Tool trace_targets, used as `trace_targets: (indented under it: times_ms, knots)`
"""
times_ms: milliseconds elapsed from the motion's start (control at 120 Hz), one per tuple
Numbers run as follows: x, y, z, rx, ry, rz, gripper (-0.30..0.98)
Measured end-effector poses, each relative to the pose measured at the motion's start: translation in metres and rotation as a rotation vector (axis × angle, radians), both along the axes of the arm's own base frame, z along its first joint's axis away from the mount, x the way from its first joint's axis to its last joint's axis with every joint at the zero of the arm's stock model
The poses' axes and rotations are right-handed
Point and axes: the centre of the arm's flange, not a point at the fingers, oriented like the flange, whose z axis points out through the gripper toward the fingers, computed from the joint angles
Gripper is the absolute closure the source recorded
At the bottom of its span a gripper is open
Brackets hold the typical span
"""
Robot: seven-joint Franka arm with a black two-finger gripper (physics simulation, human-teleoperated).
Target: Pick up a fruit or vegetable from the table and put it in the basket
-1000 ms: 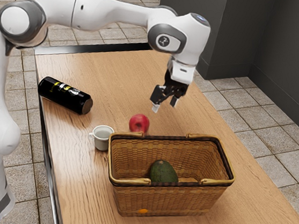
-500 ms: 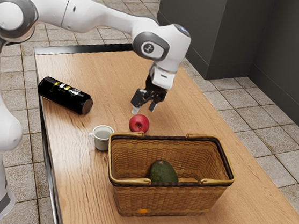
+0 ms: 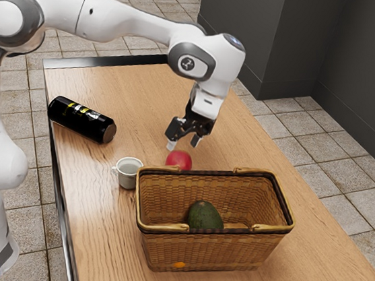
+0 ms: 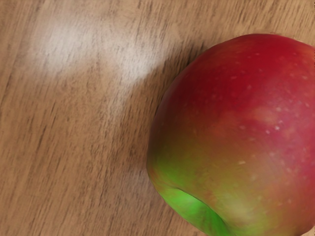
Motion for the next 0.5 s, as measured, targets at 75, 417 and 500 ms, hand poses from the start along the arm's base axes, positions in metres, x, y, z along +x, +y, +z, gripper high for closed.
trace_targets:
  times_ms: [75,417,500]
  knots:
    - [-0.003,-0.006,-0.002,0.002,0.007,-0.011,0.00]
    - [-0.025,-0.047,-0.029,0.016,0.044,-0.074,0.00]
    - [-0.025,-0.048,-0.030,0.017,0.041,-0.069,0.00]
